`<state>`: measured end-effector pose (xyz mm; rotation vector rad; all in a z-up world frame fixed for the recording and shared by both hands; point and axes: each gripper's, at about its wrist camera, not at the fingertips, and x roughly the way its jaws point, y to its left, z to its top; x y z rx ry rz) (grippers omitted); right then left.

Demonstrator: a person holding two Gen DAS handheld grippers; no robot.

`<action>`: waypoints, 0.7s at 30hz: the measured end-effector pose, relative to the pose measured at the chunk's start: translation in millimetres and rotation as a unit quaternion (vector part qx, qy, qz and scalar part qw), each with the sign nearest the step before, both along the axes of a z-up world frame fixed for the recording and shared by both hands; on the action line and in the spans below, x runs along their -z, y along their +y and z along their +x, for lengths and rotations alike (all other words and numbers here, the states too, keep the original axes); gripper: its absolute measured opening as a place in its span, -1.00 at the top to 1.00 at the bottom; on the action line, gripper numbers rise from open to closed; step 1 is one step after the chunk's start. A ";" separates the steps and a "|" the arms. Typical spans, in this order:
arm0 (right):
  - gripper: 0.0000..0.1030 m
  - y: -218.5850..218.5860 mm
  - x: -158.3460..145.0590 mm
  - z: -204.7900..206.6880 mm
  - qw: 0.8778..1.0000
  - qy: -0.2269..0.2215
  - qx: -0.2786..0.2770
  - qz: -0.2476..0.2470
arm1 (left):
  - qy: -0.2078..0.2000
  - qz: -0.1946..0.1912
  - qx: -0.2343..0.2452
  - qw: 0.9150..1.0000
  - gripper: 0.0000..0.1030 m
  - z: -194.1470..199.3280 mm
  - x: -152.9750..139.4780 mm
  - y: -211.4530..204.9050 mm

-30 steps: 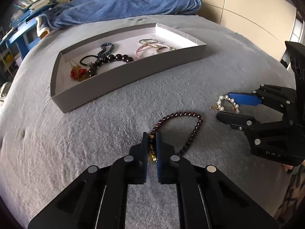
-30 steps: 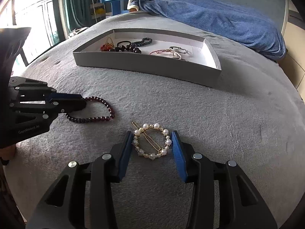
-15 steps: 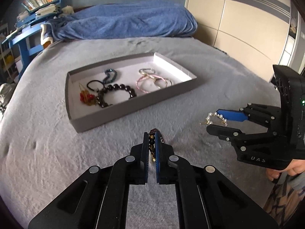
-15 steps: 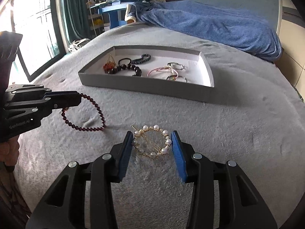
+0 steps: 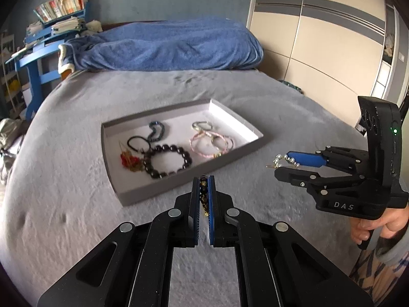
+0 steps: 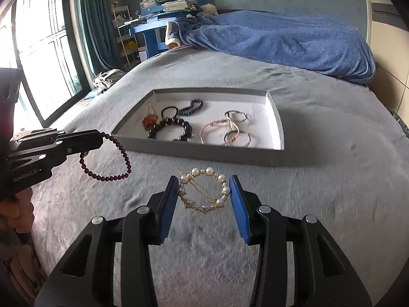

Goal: Organize jewelry
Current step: 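Carry the garnet bracelet and pearl hair clip into the tray and open both tools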

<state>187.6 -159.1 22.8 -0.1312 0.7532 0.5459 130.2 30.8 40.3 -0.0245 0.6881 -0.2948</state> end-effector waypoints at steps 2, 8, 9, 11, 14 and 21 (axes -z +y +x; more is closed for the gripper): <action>0.20 2.3 -5.0 5.1 1.000 -0.002 0.000 0.003 | -0.006 0.002 0.000 1.000 0.88 4.9 -6.1 2.6; 0.20 3.9 -13.4 26.7 1.000 -0.006 0.004 0.006 | -0.021 0.007 -0.008 1.000 0.88 23.8 -18.8 13.8; 0.20 4.2 -14.3 29.9 1.000 -0.008 0.004 0.006 | -0.022 0.007 -0.011 1.000 0.88 27.7 -19.6 16.8; 0.20 5.2 -15.9 38.8 1.000 -0.009 0.004 0.007 | -0.022 0.005 -0.019 1.000 0.88 36.6 -19.4 24.8; 0.20 6.2 -15.8 51.0 1.000 -0.008 0.007 0.011 | -0.014 -0.009 -0.031 0.999 0.88 48.0 -16.2 38.6; 0.20 11.1 -11.5 73.1 1.000 -0.004 0.009 0.019 | -0.007 -0.023 -0.048 0.999 0.88 61.9 -12.7 55.2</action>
